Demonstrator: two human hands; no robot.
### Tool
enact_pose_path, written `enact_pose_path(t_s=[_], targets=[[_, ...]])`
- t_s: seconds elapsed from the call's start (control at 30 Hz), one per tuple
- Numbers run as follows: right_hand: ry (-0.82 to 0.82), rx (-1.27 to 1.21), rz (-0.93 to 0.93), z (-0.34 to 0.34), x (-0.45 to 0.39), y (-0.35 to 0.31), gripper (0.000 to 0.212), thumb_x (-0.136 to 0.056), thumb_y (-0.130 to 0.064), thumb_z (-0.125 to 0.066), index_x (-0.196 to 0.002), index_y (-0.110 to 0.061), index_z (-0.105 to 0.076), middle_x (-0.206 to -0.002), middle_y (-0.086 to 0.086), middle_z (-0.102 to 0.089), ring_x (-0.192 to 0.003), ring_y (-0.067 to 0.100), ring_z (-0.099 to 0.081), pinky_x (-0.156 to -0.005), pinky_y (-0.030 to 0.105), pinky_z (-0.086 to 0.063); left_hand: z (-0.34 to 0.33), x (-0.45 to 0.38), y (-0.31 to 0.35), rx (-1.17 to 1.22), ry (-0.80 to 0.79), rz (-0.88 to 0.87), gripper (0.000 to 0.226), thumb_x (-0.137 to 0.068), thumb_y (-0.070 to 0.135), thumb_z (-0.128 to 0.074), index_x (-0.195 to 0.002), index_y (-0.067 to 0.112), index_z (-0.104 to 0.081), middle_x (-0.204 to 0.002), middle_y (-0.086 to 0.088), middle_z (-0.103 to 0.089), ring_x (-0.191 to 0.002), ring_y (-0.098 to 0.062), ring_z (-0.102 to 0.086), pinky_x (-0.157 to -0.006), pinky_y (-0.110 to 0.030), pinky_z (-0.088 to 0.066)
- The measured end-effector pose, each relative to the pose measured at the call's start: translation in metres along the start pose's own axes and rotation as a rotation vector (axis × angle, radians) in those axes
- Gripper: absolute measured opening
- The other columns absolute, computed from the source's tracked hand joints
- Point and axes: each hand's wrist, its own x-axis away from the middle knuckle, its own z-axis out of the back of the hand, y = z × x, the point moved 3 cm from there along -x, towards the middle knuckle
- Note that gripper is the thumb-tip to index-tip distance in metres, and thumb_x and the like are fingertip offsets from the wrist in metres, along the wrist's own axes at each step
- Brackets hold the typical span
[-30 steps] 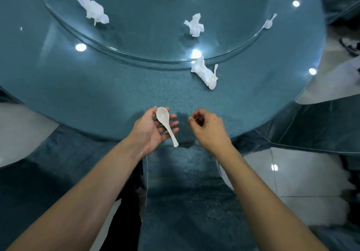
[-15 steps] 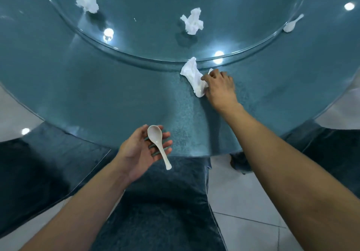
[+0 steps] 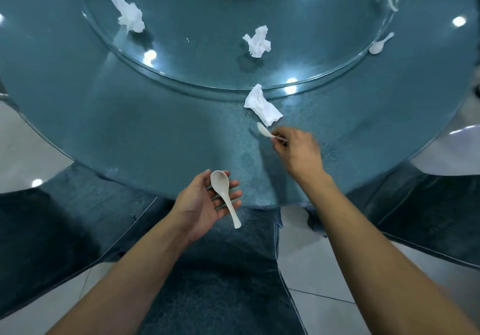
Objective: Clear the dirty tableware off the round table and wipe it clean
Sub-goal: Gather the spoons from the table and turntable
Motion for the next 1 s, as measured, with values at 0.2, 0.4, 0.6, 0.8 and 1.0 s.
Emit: enact_pose_path(t_s=[0.2, 0.4, 0.6, 0.8, 1.0], targets=[[0.148, -0.247, -0.045, 0.025, 0.107, -0.068, 0.024, -0.091, -0.023, -0.059, -0.109, -0.018, -0.074, -0.097, 0.005, -0.073, -0.084, 0.027, -0.067, -0.079, 0.044, -0.054, -0.014, 0.032, -0.002, -0.016, -0.094, -0.005, 0.044, -0.106, 0.036, -0.039, -0.124, 0.004, -0.062, -0.105, -0.020, -0.070, -0.087, -0.035, -0.069, -0.088, -0.052, -0.057], [0.266, -0.077, -0.043, 0.035, 0.186, -0.108, 0.018, -0.089, -0.034, -0.058, -0.099, -0.026, -0.070, -0.087, -0.005, -0.073, -0.081, 0.024, -0.062, -0.075, 0.041, -0.047, -0.020, 0.059, -0.013, -0.066, -0.210, 0.015, 0.039, -0.107, 0.039, -0.033, -0.111, 0.013, -0.062, -0.094, -0.010, -0.070, -0.081, -0.023, -0.066, -0.079, -0.040, -0.053], [0.287, 0.097, -0.006, 0.048, 0.230, -0.106, 0.024, -0.086, -0.035, -0.056, -0.104, -0.029, -0.070, -0.092, -0.008, -0.068, -0.086, 0.022, -0.058, -0.075, 0.038, -0.039, -0.034, 0.082, -0.029, -0.099, -0.280, 0.046, 0.037, -0.106, 0.039, -0.035, -0.122, 0.014, -0.057, -0.106, -0.017, -0.072, -0.087, -0.025, -0.064, -0.077, -0.037, -0.047], [0.258, 0.163, -0.053, 0.074, 0.256, -0.081, 0.031, -0.090, -0.038, -0.049, -0.114, -0.032, -0.069, -0.108, -0.007, -0.064, -0.092, 0.023, -0.057, -0.078, 0.040, -0.041, -0.066, 0.096, -0.062, -0.170, -0.326, 0.078, 0.028, -0.103, 0.034, -0.041, -0.112, 0.015, -0.061, -0.097, -0.012, -0.073, -0.080, -0.023, -0.065, -0.072, -0.035, -0.049], [0.073, 0.204, -0.120, 0.104, 0.289, -0.029, 0.047, -0.094, -0.062, -0.037, -0.134, -0.040, -0.051, -0.126, -0.004, -0.053, -0.112, 0.022, -0.050, -0.094, 0.042, -0.037, -0.112, 0.108, -0.111, -0.204, -0.341, 0.098, 0.032, -0.105, 0.032, -0.041, -0.109, 0.009, -0.064, -0.103, -0.015, -0.072, -0.088, -0.028, -0.068, -0.080, -0.041, -0.053]])
